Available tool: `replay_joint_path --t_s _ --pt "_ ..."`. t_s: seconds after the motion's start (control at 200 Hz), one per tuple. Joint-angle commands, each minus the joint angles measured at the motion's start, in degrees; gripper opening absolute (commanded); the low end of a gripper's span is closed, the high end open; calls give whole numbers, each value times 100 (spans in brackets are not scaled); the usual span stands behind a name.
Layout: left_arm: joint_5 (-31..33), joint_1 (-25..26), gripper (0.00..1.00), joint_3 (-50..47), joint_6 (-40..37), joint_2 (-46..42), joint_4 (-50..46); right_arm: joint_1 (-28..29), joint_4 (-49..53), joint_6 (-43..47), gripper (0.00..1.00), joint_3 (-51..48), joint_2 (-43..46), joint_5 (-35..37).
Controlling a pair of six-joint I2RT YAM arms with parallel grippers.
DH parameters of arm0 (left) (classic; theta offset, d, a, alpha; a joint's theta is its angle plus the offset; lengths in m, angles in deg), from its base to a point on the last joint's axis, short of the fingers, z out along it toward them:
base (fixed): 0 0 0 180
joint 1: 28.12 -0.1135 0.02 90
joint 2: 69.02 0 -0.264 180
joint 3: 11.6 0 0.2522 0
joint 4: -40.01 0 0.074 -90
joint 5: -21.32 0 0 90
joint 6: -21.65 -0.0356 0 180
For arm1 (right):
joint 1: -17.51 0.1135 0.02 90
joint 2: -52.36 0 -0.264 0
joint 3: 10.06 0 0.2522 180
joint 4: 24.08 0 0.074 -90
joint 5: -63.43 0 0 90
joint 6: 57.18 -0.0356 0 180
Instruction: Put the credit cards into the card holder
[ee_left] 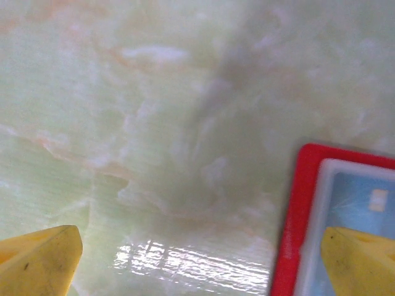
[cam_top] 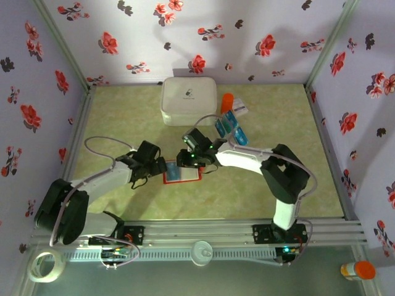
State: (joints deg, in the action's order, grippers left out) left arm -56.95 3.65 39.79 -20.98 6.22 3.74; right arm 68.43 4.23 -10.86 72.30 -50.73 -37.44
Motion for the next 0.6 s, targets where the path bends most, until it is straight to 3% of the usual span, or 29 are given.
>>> replay_joint_path --t_s 0.0,0.28,0.595 --pt "-89 -65 100 353 -269 -215 -185 -123 547 300 35 -26 601 502" --pt "-344 -74 100 689 -517 -500 70 -413 769 377 49 -942 1480 1001" --pt "-357 -80 100 664 -423 -314 879 -460 9 138 51 -1571 1247 820"
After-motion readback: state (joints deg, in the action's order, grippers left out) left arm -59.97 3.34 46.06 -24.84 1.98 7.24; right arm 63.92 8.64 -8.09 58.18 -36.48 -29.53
